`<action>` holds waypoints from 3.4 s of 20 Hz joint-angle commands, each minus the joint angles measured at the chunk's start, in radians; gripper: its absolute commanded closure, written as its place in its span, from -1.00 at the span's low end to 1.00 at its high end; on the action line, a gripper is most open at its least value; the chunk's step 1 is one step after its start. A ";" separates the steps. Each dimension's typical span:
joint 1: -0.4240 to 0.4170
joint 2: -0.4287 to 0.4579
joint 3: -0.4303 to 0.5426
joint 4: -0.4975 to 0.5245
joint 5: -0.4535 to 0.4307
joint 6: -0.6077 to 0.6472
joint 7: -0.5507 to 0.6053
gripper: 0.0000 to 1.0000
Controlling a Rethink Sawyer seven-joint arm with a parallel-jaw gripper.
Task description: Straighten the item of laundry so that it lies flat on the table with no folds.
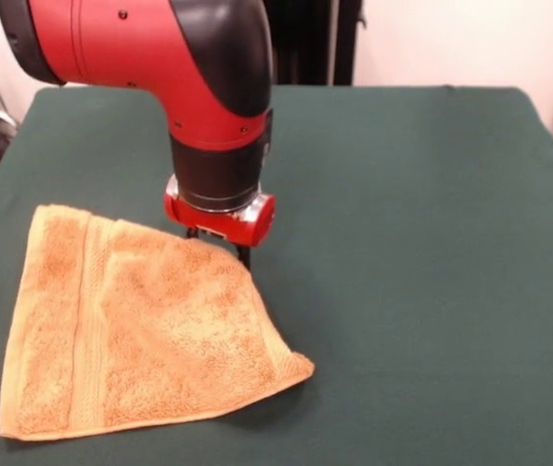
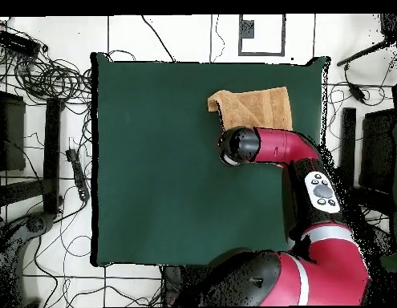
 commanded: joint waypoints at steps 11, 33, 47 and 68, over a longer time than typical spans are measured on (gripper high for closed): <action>0.045 -0.167 -0.097 0.083 -0.058 0.068 0.001 -1.00; -0.013 -0.211 -0.079 0.106 -0.070 0.020 -0.065 -1.00; -0.142 -0.053 0.084 0.028 -0.077 -0.157 -0.132 -1.00; -0.185 0.044 0.230 0.031 -0.002 -0.092 -0.114 -1.00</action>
